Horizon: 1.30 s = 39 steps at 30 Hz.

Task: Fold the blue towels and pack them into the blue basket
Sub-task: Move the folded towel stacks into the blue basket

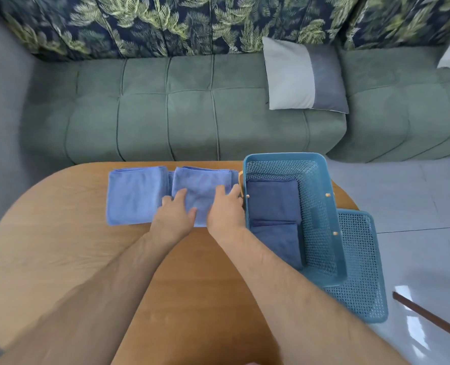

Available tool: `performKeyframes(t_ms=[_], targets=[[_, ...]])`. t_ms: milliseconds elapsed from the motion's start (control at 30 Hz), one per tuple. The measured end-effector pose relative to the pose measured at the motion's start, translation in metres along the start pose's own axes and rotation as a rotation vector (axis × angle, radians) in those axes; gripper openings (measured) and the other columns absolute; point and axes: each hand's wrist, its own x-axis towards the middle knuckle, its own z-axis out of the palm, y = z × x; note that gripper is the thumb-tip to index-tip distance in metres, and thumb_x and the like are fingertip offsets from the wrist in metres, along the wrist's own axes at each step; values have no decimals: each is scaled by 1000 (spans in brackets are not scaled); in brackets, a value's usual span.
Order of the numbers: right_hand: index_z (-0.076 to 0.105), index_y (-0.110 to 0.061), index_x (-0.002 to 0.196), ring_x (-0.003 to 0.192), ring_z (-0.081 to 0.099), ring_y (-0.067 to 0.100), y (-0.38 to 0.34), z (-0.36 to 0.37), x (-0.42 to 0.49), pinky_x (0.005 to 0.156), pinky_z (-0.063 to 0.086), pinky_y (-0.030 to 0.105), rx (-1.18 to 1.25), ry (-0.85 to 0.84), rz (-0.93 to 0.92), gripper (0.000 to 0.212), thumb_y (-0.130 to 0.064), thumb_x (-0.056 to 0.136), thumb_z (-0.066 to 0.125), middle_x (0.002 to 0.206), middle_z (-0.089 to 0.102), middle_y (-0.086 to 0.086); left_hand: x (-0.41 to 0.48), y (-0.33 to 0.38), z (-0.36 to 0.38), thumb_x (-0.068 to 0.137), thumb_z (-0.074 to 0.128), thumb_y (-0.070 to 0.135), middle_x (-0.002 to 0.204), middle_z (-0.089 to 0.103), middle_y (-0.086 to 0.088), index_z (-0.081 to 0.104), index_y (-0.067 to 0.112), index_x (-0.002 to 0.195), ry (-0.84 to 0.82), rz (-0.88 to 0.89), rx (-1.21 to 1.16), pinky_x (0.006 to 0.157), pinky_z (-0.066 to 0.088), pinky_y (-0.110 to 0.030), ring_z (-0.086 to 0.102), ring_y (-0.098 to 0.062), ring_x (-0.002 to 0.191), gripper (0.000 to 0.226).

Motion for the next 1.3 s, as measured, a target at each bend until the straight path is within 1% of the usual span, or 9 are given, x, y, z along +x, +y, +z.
performKeyframes(t_ms=[167,367,600,700,800,933,1000,1167,1300], targets=[[39,-17,133,117,49,35,-2,7,3,89,49,41,26,-9,107,47,-12,91,60,132,38,18,1,-3,-3,97,56,35,121,47,-13,43,27,143,83,8,-89,88,46,-40,55,-31,108,49],[37,-18,137,121,46,35,-8,8,2,100,45,43,175,-51,171,55,-13,88,62,135,35,17,4,-11,-12,92,61,25,127,53,2,51,26,130,42,33,-327,67,43,-21,57,-7,91,39],[46,-23,139,118,43,32,5,-14,-25,93,46,43,178,126,-136,53,-12,89,57,142,37,7,-24,6,-30,90,64,12,127,54,3,56,20,135,153,241,-380,99,38,-20,48,-6,120,46],[45,-22,144,116,44,32,28,-40,-39,93,45,43,171,251,-180,56,-14,90,58,148,35,8,-51,35,-34,93,63,17,125,51,8,53,23,138,241,367,-352,92,38,-11,44,9,108,46],[49,-21,141,115,46,35,68,-72,-47,92,43,46,128,345,-143,54,-14,89,60,147,39,9,-70,76,-23,95,59,19,129,46,6,46,20,145,190,474,-309,87,31,-3,40,10,104,52],[46,-22,143,123,43,33,132,-94,-35,98,43,46,29,276,-4,54,-26,91,61,147,37,6,-66,132,22,96,55,20,136,39,-2,36,17,151,44,507,-157,96,39,-23,45,-14,120,58],[44,-22,143,125,42,32,156,-90,-20,100,42,45,-31,206,33,55,-35,92,60,147,37,6,-56,155,48,95,54,16,131,39,-7,37,16,146,-44,477,-68,92,44,-34,50,-25,116,54],[45,-16,137,119,44,32,183,-54,24,94,43,42,-147,91,29,57,-44,90,61,136,39,9,-14,176,97,88,61,14,123,40,-14,42,11,127,-165,317,93,88,46,-44,54,-36,107,43],[39,-16,144,120,43,34,193,-25,55,96,41,44,-117,60,22,69,-44,87,65,137,38,11,15,174,127,88,62,17,129,39,-14,38,15,135,-152,183,109,99,44,-47,50,-37,117,52]])
